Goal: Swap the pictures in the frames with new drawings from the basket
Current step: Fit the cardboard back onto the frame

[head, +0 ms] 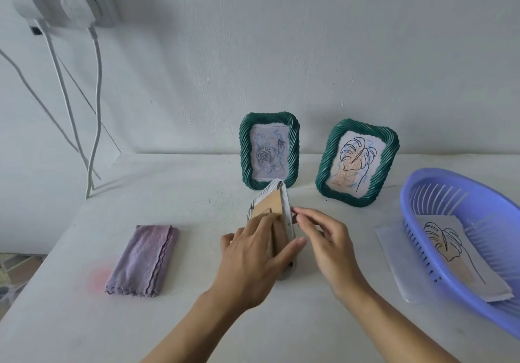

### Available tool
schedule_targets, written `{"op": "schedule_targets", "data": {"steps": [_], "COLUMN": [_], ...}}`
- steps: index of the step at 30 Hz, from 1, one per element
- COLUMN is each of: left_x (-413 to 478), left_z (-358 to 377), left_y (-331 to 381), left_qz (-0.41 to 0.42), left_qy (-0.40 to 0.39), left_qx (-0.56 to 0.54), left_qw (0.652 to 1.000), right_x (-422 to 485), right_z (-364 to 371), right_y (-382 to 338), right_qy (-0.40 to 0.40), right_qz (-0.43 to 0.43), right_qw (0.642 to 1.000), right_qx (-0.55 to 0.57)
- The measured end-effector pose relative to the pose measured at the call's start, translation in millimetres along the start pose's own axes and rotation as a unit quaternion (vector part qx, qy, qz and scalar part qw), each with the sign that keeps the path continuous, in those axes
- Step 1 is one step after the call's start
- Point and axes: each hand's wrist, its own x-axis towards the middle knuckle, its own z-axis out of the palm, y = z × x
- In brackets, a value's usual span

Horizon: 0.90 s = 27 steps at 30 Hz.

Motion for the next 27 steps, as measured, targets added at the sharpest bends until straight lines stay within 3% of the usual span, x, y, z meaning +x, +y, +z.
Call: {"op": "schedule_targets", "data": {"steps": [4,9,16,21,24,27], "left_x": [0,-5,-3,-3,-6,-10], "left_z": [-15,-31,-36,-4,10,18], "left_y": [1,-14,-49,-72,-74,-70], "left_qz": [0.021,0.002,-0.076,-0.130,-0.118,-0.092], "left_qy": [0.046,0.080,0.149,0.110,0.046,0.026], "left_qx": [-0.009,-0.117,-0.174,-0.292,-0.223,-0.031], "left_qw": [0.999,0.990,0.970,0.941,0.967,0.995], "right_x": [6,20,19,16,23,28], "right_z": [9,13,22,18,9,1], "right_y": [1,15,50,54,61,65], "right_qy": [-0.059,-0.164,-0.154,-0.147,-0.125,-0.118], "right_qz": [-0.046,-0.019,-0.031,-0.023,-0.031,-0.028], "right_qw": [0.996,0.978,0.941,0.935,0.919,0.920], "right_qx": [-0.042,-0.126,-0.299,-0.323,-0.372,-0.372]}}
